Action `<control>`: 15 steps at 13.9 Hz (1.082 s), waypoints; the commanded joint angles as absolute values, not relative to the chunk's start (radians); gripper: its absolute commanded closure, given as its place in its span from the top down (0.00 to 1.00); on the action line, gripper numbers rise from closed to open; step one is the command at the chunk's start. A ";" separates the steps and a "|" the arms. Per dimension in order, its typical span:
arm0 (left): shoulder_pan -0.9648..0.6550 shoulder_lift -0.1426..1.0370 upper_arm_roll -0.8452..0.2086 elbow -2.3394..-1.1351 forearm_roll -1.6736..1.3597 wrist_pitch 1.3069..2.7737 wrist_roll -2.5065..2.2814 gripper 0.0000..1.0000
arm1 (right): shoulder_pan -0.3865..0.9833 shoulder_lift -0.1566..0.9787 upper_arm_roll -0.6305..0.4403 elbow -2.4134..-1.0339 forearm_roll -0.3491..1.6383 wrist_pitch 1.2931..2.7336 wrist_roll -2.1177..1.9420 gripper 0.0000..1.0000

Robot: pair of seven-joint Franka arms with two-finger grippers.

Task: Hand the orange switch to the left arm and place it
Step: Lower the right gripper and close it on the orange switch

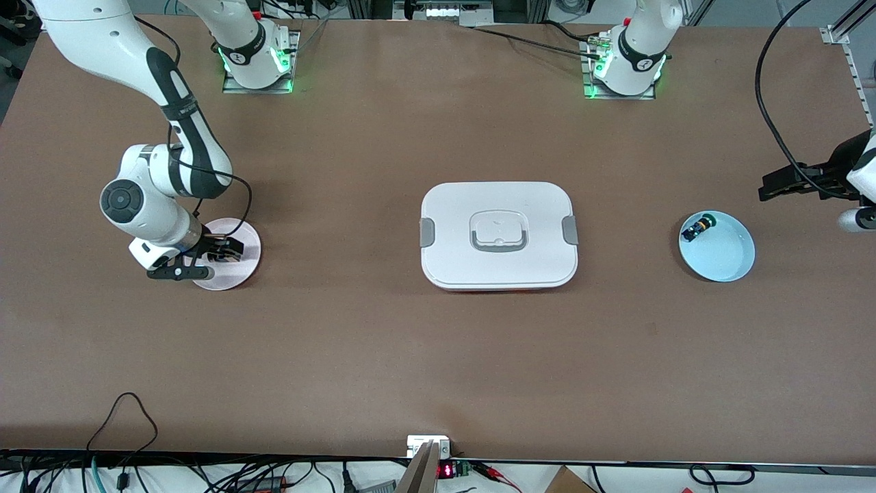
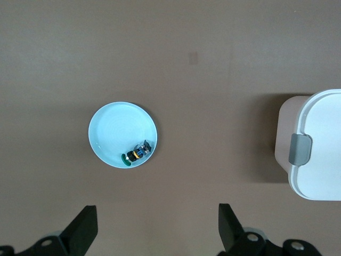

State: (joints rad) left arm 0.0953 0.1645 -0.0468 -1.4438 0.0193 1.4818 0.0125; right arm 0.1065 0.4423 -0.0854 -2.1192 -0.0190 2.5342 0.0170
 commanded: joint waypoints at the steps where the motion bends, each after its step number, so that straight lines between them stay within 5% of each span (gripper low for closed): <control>1: 0.098 0.158 -0.044 -1.450 0.006 1.486 0.020 1.00 | 0.101 0.446 -0.078 -2.179 -0.014 2.639 -0.018 1.00; 11: 0.098 0.158 -0.044 -1.450 0.006 1.485 0.020 1.00 | 0.095 0.446 -0.078 -2.191 -0.011 2.658 -0.069 0.98; 13: 0.098 0.158 -0.044 -1.450 0.006 1.485 0.020 1.00 | 0.095 0.445 -0.078 -2.189 -0.011 2.657 -0.069 0.79; 15: 0.098 0.158 -0.044 -1.448 0.006 1.485 0.020 1.00 | 0.100 0.433 -0.075 -2.186 -0.014 2.616 -0.074 0.42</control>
State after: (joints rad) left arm 0.0953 0.1645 -0.0468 -1.4438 0.0193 1.4818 0.0125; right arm 0.1046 0.4560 -0.0839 -2.1854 -0.0190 2.6580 -0.0511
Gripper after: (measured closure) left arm 0.000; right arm 0.251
